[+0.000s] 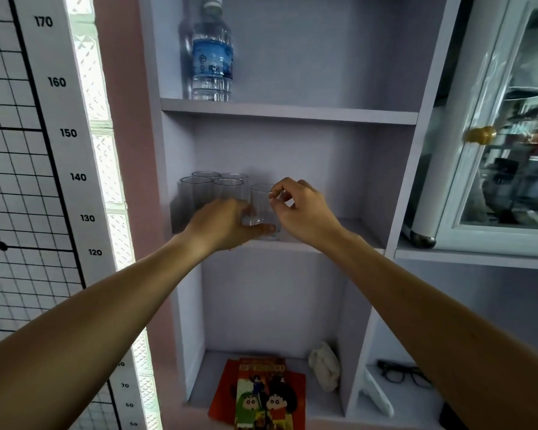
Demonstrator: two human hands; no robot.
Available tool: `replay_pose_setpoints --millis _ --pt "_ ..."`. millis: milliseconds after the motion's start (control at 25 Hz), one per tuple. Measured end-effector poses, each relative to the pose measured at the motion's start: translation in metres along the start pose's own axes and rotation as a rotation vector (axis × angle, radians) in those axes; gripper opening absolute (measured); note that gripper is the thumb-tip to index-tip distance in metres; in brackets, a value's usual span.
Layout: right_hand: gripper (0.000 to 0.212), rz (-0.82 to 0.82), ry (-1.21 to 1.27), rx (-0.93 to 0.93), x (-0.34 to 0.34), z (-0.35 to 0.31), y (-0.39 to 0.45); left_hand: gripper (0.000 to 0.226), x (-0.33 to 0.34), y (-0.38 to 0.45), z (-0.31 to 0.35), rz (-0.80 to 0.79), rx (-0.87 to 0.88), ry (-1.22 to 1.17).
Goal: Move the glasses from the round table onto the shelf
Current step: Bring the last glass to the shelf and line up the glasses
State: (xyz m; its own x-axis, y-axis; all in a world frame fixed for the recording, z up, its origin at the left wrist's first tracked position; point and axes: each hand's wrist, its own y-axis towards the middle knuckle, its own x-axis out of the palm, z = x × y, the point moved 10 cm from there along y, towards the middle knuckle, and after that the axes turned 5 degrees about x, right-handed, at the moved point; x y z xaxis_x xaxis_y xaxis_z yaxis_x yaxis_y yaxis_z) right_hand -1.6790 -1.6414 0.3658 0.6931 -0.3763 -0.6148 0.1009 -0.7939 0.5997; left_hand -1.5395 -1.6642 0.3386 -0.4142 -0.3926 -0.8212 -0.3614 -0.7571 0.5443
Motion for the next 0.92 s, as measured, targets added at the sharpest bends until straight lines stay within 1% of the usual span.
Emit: replay_pose_setpoints --millis 120,200,240,360,440,520,600,640,840,920 --pt "0.016 0.004 0.008 0.003 0.005 0.004 0.005 0.068 -0.005 0.003 -0.003 0.056 0.008 0.084" --pt "0.023 -0.004 0.031 0.039 0.009 0.009 0.009 0.075 -0.006 0.005 -0.007 0.065 0.002 0.128" --pt "0.029 -0.006 0.042 0.061 0.011 0.011 0.01 0.075 -0.006 0.005 -0.008 0.067 0.002 0.133" --pt "0.044 0.005 0.048 0.054 0.016 0.01 0.012 0.066 -0.005 0.005 -0.011 0.079 0.002 0.107" --pt "0.05 0.003 0.059 0.043 0.021 0.008 0.013 0.057 -0.003 0.006 -0.011 0.087 0.013 0.07" --pt "0.05 0.005 0.077 0.042 0.025 0.007 0.014 0.046 -0.002 0.005 -0.009 0.109 0.027 0.047" --pt "0.046 0.011 0.108 0.034 0.027 0.006 0.014 0.03 -0.002 0.001 -0.009 0.146 0.031 0.032" --pt "0.044 0.011 0.125 0.023 0.028 0.005 0.013 0.026 -0.002 -0.001 -0.01 0.167 0.032 0.029" --pt "0.04 0.007 0.124 -0.027 0.031 0.002 0.011 0.033 0.002 -0.005 -0.01 0.172 0.016 0.088" --pt "0.039 0.006 0.109 -0.029 0.033 0.004 0.013 0.034 0.001 -0.006 -0.006 0.196 0.013 0.114"
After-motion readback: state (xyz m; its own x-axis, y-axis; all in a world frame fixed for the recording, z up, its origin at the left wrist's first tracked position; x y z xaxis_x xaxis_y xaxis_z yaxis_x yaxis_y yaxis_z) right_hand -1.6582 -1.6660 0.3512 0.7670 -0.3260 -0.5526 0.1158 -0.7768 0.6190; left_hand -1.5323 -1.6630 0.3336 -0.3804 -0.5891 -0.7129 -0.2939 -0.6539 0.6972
